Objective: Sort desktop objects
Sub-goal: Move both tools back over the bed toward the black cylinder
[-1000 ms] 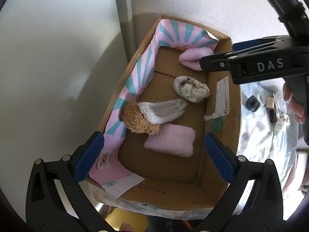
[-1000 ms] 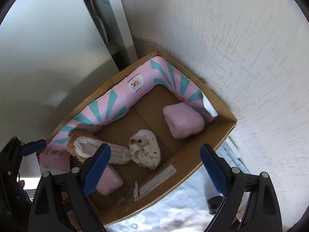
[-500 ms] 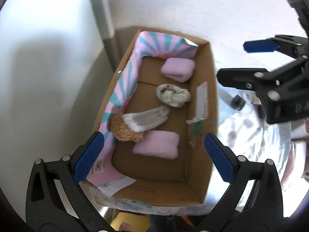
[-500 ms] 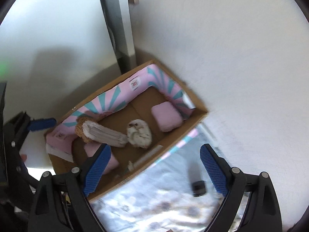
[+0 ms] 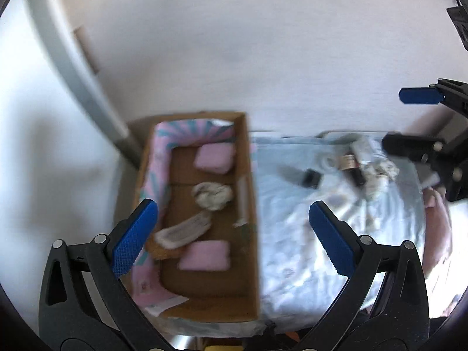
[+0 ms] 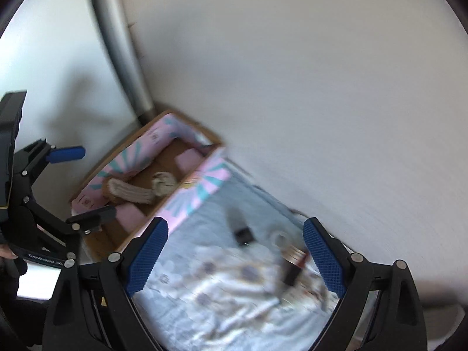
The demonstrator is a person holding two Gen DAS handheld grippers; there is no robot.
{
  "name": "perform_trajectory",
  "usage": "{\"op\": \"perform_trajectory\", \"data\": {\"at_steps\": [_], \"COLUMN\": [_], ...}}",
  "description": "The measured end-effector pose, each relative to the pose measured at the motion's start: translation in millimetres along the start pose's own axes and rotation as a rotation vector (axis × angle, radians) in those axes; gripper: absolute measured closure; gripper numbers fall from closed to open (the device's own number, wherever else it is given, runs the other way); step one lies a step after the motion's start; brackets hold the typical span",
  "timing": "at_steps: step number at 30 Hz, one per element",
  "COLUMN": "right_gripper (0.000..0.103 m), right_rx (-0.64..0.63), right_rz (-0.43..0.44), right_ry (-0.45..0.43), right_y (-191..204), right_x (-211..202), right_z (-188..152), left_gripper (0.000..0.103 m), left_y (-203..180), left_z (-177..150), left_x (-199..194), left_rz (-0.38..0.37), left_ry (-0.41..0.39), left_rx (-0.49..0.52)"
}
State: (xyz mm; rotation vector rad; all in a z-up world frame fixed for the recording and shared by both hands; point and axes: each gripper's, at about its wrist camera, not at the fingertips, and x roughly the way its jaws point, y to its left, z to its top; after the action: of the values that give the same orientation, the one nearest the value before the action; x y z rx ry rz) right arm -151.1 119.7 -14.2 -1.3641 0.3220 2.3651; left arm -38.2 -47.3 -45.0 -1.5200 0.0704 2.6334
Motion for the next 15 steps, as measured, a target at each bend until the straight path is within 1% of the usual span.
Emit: {"op": "perform_trajectory", "data": {"at_steps": [3,7,12,15], "right_gripper": [0.011,0.011,0.011,0.011], "right_rx": [0.058,0.148,0.26,0.337], "right_rz": [-0.055,-0.105,-0.109,-0.072], "right_ry": [-0.021,-0.003,0.022,0.051], "right_y": [-32.0,-73.5,-119.8,-145.6], "right_x": [-18.4,-23.6,-14.8,4.7], "right_z": [-12.6,-33.7,-64.9,-84.0], "left_gripper": [0.0,0.0,0.0,0.0], "left_y": [-23.8,-60.1,-94.0,-106.2], "left_z": [9.6,15.8,18.5,16.5], "left_x": [7.3,24.4,55.0,76.4], "left_rz": [-0.038,-0.042,-0.06,-0.057], "left_ry": [0.007,0.04,0.088,0.1], "left_rx": [0.04,0.109,0.133,0.142]}}
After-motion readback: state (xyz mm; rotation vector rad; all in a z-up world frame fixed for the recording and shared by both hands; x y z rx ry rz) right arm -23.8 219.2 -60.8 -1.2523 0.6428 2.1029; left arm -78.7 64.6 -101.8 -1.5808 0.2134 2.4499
